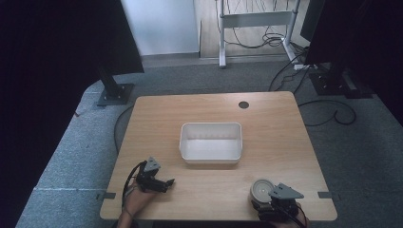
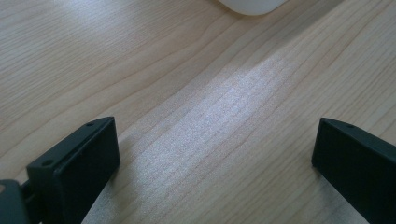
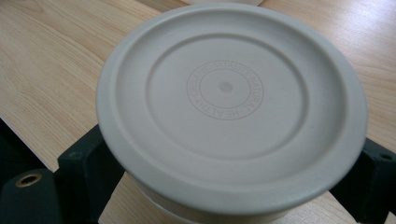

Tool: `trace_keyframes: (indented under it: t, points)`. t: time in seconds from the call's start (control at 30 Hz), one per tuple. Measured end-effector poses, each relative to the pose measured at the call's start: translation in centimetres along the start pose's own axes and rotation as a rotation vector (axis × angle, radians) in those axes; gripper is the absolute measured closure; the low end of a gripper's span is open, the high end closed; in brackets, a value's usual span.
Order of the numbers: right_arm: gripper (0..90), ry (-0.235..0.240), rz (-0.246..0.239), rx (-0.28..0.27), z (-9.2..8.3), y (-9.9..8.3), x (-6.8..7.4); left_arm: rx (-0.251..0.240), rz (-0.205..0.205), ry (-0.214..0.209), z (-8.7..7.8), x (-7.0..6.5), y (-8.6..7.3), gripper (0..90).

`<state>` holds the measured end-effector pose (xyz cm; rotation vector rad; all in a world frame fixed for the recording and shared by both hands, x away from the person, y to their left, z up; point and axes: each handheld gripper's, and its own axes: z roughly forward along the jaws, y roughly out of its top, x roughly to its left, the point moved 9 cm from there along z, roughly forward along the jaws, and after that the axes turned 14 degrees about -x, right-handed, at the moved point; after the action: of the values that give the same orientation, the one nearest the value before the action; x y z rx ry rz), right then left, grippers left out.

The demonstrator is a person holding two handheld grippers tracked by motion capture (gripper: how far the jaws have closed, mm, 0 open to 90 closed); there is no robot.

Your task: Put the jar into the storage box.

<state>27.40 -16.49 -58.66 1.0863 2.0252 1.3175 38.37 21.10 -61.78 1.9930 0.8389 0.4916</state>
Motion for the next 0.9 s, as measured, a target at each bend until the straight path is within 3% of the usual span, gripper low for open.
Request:
trace_keyframes:
  t: [0.37,0.9]
  points:
    - [9.4,-0.002,0.001,0.001,0.2,0.4,0.4,0.0,0.0,0.0,0.0,0.0,0.0,0.6]
    - [9.4,-0.015,-0.014,-0.015,0.9,2.4,0.3,0.0,0.0,0.0,0.0,0.0,0.0,0.6]
